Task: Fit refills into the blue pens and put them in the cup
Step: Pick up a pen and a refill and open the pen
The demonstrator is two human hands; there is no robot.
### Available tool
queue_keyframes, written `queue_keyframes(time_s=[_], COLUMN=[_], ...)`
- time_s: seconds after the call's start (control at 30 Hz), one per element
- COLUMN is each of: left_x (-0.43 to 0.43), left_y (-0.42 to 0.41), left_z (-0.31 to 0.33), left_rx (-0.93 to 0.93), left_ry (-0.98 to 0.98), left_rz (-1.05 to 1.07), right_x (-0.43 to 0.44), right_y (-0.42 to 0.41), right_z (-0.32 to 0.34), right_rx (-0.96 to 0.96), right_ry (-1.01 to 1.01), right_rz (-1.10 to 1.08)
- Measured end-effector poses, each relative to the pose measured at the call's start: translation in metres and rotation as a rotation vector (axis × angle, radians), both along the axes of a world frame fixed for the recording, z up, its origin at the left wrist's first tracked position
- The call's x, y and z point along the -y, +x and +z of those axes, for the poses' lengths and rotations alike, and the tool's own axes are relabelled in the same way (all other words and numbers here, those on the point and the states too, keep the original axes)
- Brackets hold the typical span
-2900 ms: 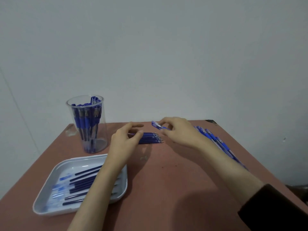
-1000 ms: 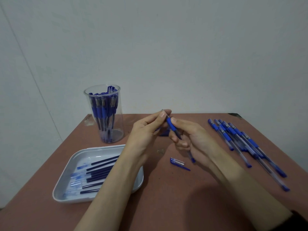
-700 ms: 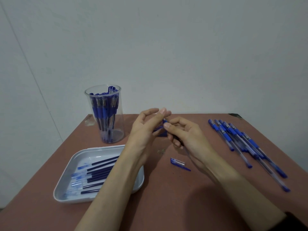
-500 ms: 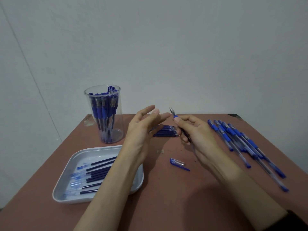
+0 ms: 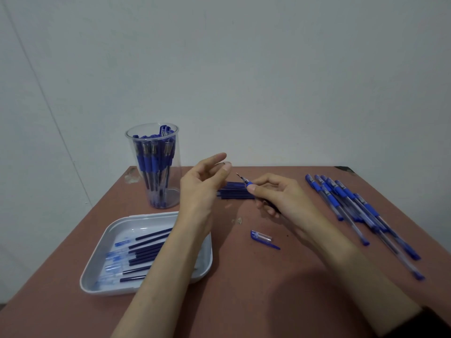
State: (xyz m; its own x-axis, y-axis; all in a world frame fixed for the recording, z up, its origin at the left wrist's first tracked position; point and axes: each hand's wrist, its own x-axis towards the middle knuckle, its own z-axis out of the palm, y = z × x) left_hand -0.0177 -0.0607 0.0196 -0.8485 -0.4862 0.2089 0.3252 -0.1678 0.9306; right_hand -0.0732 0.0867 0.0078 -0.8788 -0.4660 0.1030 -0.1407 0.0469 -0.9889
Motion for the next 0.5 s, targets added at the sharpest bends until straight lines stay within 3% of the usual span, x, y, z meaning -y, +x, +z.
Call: queue_keyframes(time_s=[0.1,0.37,0.5], left_x=[0.003,-0.009,-0.011], left_y=[-0.001,0.003,0.005], left_z=[0.000,-0.009,-0.011], left_rx=[0.049,0.305,0.343], left_ry=[-0.108,-0.984,-1.184], left_rz=[0.059,-0.049,-0.144], right_x=[-0.002,-0.007,-0.006], right_y=[-0.004,-0.009,-0.009], right_z=[-0.001,-0.001,-0.002], right_rx=[0.003,-0.006,-0.012], right_ry=[0.023,0.007,0.016], right_rz=[-0.091,-0.185,-0.181])
